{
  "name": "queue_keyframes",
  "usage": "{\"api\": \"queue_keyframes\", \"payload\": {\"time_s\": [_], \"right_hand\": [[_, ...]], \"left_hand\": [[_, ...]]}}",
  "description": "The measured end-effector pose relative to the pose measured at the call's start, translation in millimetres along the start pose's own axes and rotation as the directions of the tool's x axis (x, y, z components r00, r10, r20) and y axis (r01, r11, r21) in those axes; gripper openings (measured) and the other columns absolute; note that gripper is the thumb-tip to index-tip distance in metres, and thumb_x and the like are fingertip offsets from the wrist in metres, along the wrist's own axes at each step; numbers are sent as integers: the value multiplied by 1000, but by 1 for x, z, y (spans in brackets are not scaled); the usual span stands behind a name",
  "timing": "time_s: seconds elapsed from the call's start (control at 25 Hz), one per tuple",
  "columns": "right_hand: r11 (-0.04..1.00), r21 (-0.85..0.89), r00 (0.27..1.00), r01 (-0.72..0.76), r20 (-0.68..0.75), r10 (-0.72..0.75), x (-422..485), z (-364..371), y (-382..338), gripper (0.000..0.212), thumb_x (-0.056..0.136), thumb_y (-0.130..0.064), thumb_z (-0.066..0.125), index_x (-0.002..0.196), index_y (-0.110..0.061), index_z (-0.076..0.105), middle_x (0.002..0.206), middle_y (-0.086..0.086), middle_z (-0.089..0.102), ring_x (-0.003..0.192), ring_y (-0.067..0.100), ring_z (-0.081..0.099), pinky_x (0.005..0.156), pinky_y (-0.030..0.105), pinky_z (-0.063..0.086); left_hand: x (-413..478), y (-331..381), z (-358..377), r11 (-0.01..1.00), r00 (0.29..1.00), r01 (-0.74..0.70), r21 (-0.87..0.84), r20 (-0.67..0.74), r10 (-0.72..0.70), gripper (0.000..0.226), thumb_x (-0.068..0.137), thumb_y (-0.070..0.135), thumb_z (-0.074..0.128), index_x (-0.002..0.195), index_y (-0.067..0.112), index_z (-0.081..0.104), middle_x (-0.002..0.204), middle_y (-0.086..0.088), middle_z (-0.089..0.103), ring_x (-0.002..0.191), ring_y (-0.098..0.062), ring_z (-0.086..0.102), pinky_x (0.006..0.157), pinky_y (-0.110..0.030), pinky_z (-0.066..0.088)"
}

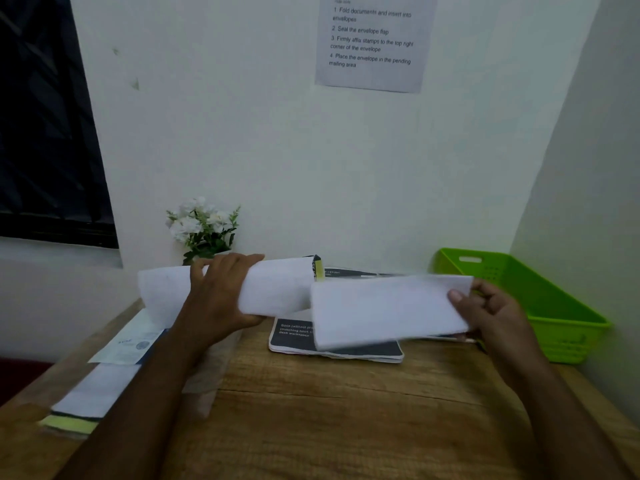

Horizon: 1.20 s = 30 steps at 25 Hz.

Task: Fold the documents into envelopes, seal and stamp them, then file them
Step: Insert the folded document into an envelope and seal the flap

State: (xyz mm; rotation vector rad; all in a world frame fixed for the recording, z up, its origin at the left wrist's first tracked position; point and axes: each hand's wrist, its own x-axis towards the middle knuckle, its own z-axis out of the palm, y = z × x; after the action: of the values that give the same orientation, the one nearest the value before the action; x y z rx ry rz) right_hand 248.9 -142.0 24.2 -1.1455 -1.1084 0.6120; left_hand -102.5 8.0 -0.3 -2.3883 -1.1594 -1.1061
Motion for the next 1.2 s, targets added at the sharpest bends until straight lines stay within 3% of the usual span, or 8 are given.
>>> {"api": "queue_keyframes", "payload": {"time_s": [0.04,0.16,0.2,0.52,0.72,0.96,1.2], "right_hand": [[999,38,997,8,-75,-5,2,-1,1,55,58,-50,80,96,-14,65,77,2,73,62,10,65,45,23,52],[990,124,973,61,-230,-31,4,3,5,12,85,-17,67,95,-16,60,68,-3,71,52,9,62,39,22,49],[990,124,966,69,-256,-35,4,4,7,10,87,-12,64,95,-16,59,67,-4,71,52,8,62,39,22,50],[996,30,974,80,-213,-72,4,13,14,12,86,-4,65,94,-13,62,70,-7,74,60,4,67,41,26,53],[996,-37,972,85,-218,-91,6,11,15,16,82,-4,69,88,-17,62,70,-2,74,61,9,68,48,30,57],[994,-36,978,103,-177,-108,3,17,13,15,81,0,68,84,-14,64,62,-6,72,54,6,65,39,25,53],[998,-23,987,53,-148,-56,1,24,19,11,82,-2,69,87,-10,65,69,-4,75,59,9,68,44,26,55]], "left_hand": [[0,1,0,1000,1000,-6,5,-3,6,81,57,61,57,127,23,48,115,2,57,111,-15,43,92,-39,25],[1,2,1,1000,1000,-16,3,-5,16,81,57,61,59,127,23,48,115,1,57,112,-15,43,92,-38,24],[1,3,1,1000,1000,-18,1,-7,18,81,57,61,59,127,23,47,115,1,57,112,-15,42,92,-38,23],[0,4,5,1000,1000,-6,6,-2,6,83,57,64,58,128,23,47,116,1,56,113,-16,42,95,-46,27],[1,3,3,999,999,41,28,-6,-41,85,57,68,59,129,25,46,118,4,55,113,-16,45,94,-41,25],[1,13,7,998,996,-58,-29,62,60,88,55,67,58,131,26,40,120,1,54,113,-14,40,95,-39,21],[0,34,17,987,980,-142,-80,128,151,92,56,65,68,134,30,35,131,4,48,122,-15,41,104,-47,25]]}}
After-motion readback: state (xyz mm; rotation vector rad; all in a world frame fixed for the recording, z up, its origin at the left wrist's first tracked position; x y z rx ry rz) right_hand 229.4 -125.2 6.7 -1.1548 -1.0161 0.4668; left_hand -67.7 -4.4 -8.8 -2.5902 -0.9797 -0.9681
